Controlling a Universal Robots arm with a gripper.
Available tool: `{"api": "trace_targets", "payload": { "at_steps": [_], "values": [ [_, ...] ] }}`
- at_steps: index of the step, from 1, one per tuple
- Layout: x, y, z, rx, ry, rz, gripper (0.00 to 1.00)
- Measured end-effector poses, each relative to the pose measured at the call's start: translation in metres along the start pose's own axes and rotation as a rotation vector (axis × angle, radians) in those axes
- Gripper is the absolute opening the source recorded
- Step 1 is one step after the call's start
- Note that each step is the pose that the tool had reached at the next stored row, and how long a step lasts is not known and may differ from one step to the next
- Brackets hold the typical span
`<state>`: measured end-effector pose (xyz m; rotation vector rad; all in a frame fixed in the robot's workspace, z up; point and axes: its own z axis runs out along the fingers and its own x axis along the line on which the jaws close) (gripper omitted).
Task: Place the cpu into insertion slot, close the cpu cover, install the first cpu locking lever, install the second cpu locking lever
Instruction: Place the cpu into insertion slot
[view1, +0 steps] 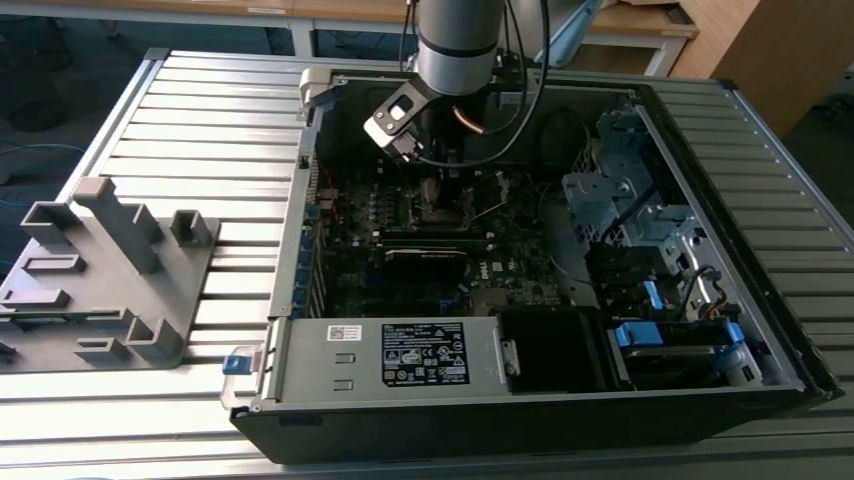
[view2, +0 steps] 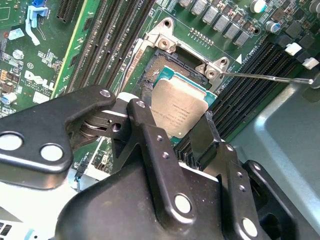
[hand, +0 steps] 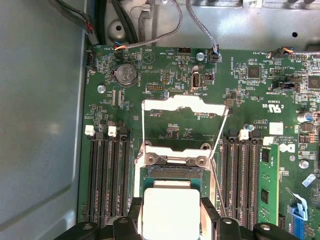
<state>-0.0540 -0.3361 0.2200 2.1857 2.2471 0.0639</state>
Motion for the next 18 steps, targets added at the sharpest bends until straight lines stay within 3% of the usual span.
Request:
{"api": "trace_targets", "payload": {
  "at_steps": [18],
  "values": [
    [-0.0003, 0.0006, 0.0087, 0.0000, 0.0002, 0.001, 0.54]
  ]
}}
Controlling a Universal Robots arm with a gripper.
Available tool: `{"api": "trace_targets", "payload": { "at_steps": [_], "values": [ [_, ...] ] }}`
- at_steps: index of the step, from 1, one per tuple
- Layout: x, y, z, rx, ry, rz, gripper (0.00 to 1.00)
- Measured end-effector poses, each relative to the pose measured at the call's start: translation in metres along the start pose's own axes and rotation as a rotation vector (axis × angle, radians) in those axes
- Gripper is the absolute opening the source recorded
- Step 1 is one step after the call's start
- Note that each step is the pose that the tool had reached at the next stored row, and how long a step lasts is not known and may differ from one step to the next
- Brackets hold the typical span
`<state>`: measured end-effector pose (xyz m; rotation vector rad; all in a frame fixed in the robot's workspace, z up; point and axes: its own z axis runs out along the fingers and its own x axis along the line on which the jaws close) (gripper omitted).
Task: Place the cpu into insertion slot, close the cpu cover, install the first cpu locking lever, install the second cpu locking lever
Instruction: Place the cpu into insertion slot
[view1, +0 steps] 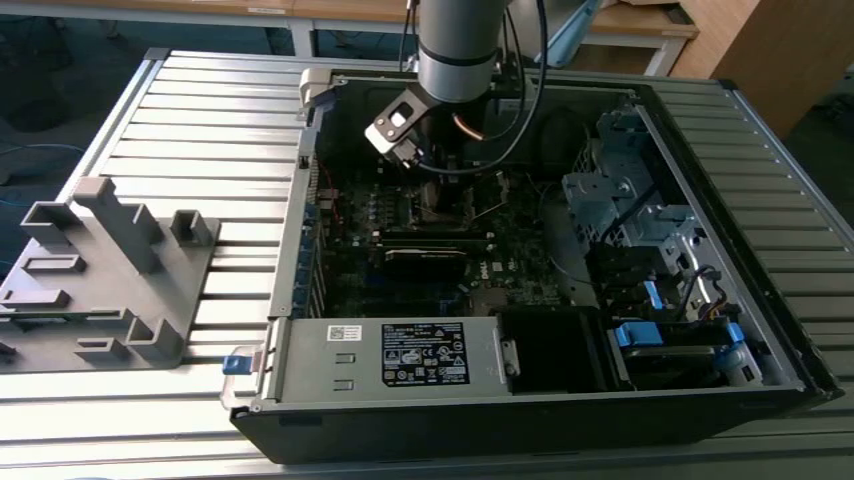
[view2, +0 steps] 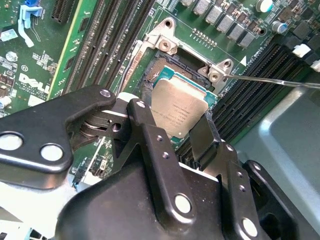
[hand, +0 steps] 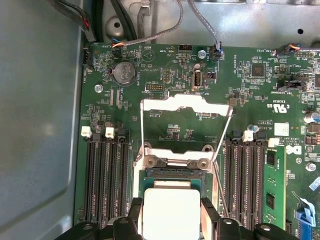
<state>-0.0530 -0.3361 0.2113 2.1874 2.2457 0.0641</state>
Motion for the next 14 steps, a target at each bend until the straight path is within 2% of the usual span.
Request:
{"api": "trace_targets", "payload": {
  "at_steps": [6, 14],
  "values": [
    [-0.0001, -0.0001, 0.0054, 0.0000, 0.0001, 0.000, 0.54],
    [-0.0001, -0.0001, 0.0066, -0.0001, 0.0004, 0.002, 0.54]
  ]
}}
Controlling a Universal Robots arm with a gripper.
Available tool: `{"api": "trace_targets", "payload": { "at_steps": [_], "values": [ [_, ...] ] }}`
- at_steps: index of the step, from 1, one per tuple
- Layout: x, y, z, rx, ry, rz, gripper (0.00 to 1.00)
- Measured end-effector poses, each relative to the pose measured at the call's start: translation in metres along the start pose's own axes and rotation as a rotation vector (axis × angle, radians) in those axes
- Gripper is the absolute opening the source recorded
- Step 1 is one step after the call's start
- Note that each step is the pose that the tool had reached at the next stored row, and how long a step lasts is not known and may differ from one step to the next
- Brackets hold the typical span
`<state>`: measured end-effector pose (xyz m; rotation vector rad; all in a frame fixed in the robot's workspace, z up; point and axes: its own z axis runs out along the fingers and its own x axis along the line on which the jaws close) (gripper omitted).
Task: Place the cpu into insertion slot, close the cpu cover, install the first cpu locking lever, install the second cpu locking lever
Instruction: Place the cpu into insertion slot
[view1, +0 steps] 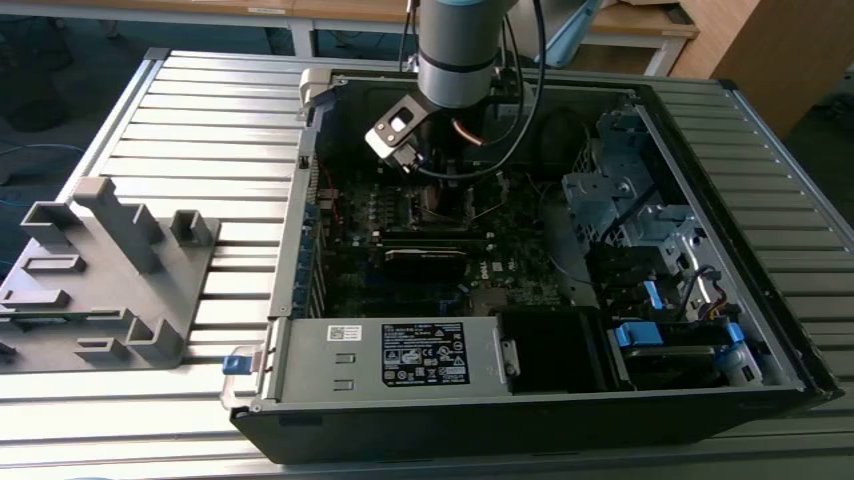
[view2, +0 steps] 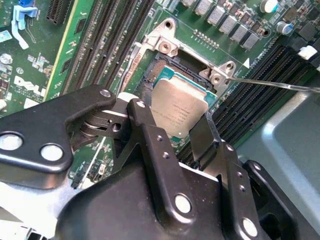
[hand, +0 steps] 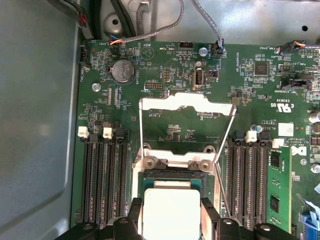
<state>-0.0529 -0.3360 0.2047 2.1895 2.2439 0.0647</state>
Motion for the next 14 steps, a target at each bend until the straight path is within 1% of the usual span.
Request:
{"api": "trace_targets", "payload": {
  "at_steps": [5, 11, 14],
  "values": [
    [-0.0001, -0.0001, 0.0025, 0.0001, -0.0005, 0.005, 0.54],
    [-0.0001, -0.0001, 0.0031, 0.0000, -0.0003, 0.005, 0.54],
    [-0.0002, -0.0003, 0.0062, 0.0000, -0.0004, 0.005, 0.54]
  ]
}}
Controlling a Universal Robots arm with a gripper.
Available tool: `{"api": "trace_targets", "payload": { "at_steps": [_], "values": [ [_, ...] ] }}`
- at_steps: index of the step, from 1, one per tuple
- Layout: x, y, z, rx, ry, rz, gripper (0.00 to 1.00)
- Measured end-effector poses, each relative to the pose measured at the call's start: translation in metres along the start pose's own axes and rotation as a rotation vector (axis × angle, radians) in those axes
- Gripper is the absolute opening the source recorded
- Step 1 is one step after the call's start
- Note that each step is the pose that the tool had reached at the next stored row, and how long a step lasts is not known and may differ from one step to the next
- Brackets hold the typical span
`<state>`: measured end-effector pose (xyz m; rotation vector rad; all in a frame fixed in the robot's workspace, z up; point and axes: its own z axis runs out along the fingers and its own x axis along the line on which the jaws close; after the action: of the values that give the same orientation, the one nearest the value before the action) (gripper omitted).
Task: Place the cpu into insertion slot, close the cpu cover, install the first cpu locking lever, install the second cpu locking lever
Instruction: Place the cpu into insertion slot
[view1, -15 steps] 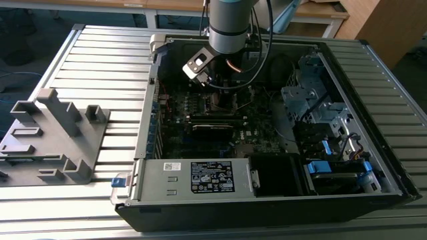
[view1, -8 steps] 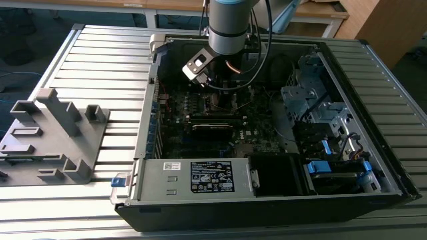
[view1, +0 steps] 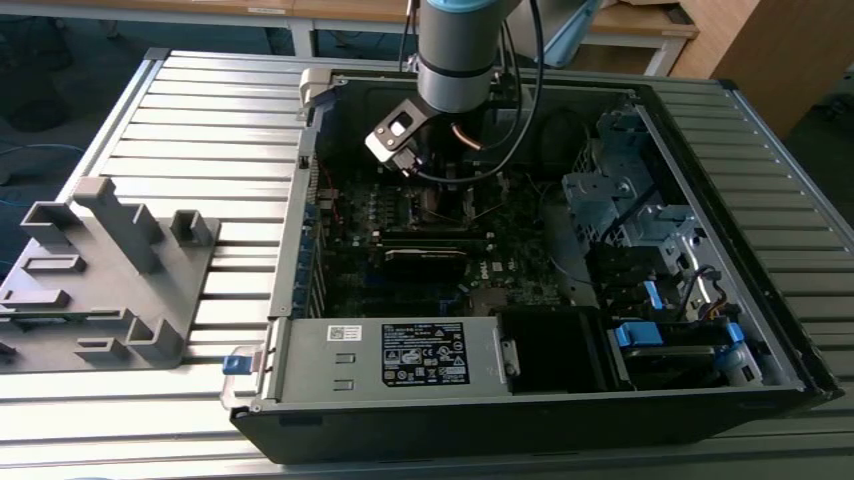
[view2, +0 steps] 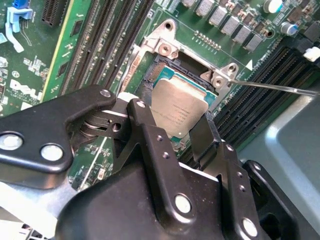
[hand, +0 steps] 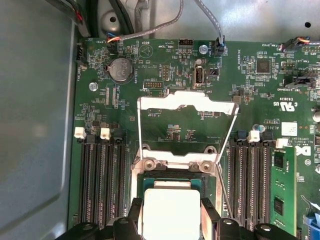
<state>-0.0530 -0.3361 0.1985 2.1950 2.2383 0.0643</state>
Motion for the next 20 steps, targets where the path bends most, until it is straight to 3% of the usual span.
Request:
{"api": "trace_targets", "payload": {
  "at_steps": [3, 20],
  "values": [
    [-0.0001, -0.0001, 0.0031, 0.0000, -0.0001, 0.000, 0.54],
    [-0.0001, -0.0005, 0.0047, 0.0001, 0.0007, 0.001, 0.54]
  ]
}}
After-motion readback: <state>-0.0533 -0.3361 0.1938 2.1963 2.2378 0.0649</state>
